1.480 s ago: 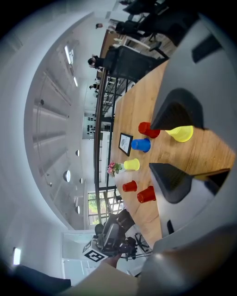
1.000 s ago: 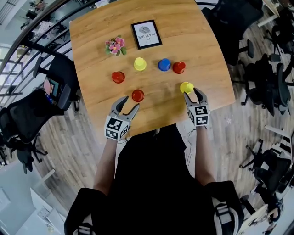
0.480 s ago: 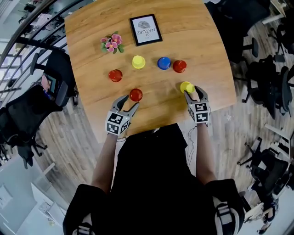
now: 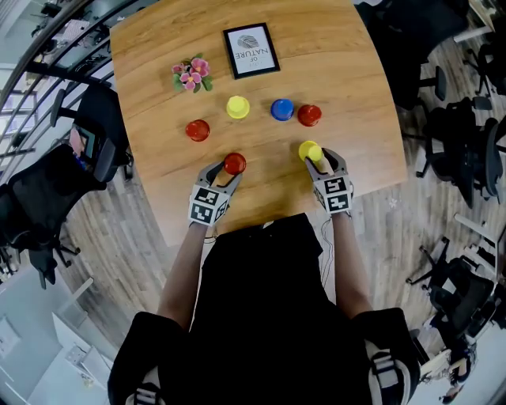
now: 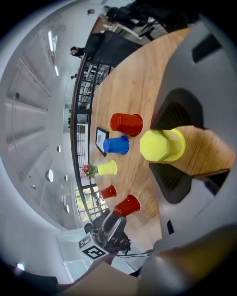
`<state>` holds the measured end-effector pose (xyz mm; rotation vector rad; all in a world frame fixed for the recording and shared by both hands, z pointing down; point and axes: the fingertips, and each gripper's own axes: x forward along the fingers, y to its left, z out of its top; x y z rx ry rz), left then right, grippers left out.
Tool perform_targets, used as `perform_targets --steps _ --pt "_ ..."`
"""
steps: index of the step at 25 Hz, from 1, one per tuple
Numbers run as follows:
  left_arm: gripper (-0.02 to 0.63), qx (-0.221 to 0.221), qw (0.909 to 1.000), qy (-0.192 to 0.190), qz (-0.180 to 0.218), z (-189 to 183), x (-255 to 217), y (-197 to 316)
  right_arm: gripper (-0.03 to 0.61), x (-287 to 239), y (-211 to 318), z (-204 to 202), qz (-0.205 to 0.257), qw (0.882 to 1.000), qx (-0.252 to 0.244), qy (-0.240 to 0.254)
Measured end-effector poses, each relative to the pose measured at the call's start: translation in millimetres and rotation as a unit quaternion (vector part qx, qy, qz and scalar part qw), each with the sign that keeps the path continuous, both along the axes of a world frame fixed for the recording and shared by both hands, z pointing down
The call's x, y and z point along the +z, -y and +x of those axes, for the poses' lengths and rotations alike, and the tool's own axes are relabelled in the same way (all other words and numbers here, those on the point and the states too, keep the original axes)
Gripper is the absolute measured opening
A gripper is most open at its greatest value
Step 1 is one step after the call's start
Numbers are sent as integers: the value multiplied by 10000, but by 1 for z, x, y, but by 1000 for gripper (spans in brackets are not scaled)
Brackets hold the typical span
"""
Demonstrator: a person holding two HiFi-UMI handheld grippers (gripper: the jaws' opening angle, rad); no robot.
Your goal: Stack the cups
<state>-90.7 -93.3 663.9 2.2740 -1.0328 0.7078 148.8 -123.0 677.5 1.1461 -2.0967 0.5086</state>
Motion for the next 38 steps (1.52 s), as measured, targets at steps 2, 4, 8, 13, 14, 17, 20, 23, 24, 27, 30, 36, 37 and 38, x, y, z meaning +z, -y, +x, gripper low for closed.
perform_targets --steps 2,4,8,13,14,17,20,23,24,27,30,36,37,38 --pt "252 35 10000 -2 0 4 1 2 236 0 0 -10 9 9999 -108 41" --pt "252 89 10000 -2 0 8 0 2 236 -1 -1 -21 -5 9997 -220 84" --pt "252 183 9998 -42 12 19 -1 4 236 -3 -5 -46 -16 9986 -487 190" --pt "252 349 9994 -22 16 33 3 0 236 -4 -11 -78 -13 9960 -848 297" --pt "252 387 9992 -4 26 35 3 -1 236 -4 -12 -83 -12 9954 -903 311" --pt "252 498 9987 32 65 42 4 1 236 -5 -13 -92 -21 9942 -1009 364" --pt "252 564 9984 44 55 46 5 3 236 -5 -14 -99 -43 9935 -1062 400" --pt "252 621 9981 44 30 52 5 4 236 -5 -16 -104 -79 9927 -1129 418" --pt "252 648 9979 52 16 54 6 4 236 -5 -16 -105 -93 9923 -1161 416" --pt "252 736 9973 67 14 61 9 3 236 -5 -16 -109 -118 9913 -1240 429" --pt "252 745 9972 -21 21 67 7 4 236 -5 -17 -113 -119 9906 -1295 431" --pt "252 688 9976 -51 -14 66 6 5 238 -6 -15 -114 -119 9900 -1324 472" --pt "252 671 9977 -50 -6 66 6 5 239 -6 -15 -113 -114 9898 -1338 470" --pt "252 653 9979 -49 -3 65 5 5 239 -6 -15 -113 -109 9897 -1347 469"
